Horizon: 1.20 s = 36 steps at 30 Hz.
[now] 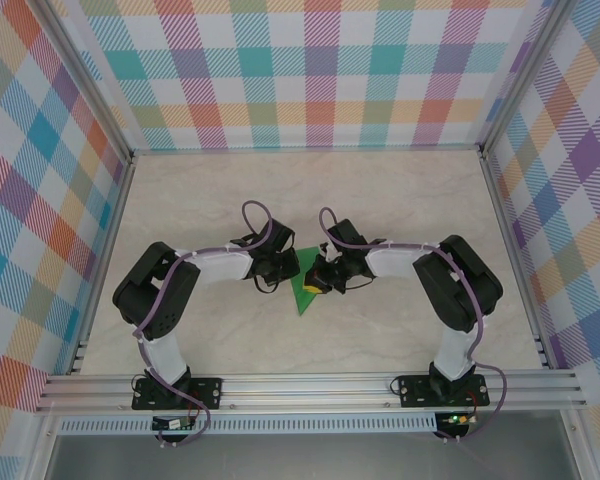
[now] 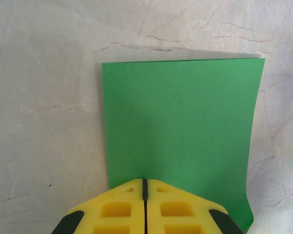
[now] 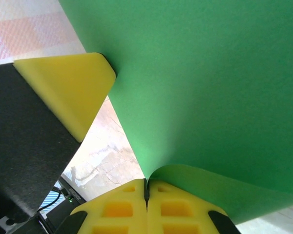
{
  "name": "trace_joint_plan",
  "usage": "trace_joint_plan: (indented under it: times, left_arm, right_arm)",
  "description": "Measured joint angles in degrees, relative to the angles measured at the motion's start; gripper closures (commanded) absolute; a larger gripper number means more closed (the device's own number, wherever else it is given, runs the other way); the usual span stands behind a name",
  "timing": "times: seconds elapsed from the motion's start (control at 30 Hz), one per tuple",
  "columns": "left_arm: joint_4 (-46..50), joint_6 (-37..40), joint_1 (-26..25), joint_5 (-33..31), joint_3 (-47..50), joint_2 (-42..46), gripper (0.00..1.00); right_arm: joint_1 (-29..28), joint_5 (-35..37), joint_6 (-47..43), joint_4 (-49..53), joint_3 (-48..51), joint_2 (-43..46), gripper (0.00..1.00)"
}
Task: Fold a paper plane with a square sheet of paper (pick it up from the middle)
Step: Third fold the triangle at the center of the table.
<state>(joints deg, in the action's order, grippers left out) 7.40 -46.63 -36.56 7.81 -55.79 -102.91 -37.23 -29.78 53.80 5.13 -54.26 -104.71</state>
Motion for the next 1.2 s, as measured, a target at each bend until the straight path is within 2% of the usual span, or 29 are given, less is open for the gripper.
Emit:
trace_joint_plan:
  times: [1.2]
  left_arm:
    - [-0.07,0.02,0.00,0.50,0.04,0.00,0.94]
  right_arm:
    - [-0.39,-0.70,-2.49,-0.02,-0.20,-2.25,0.95]
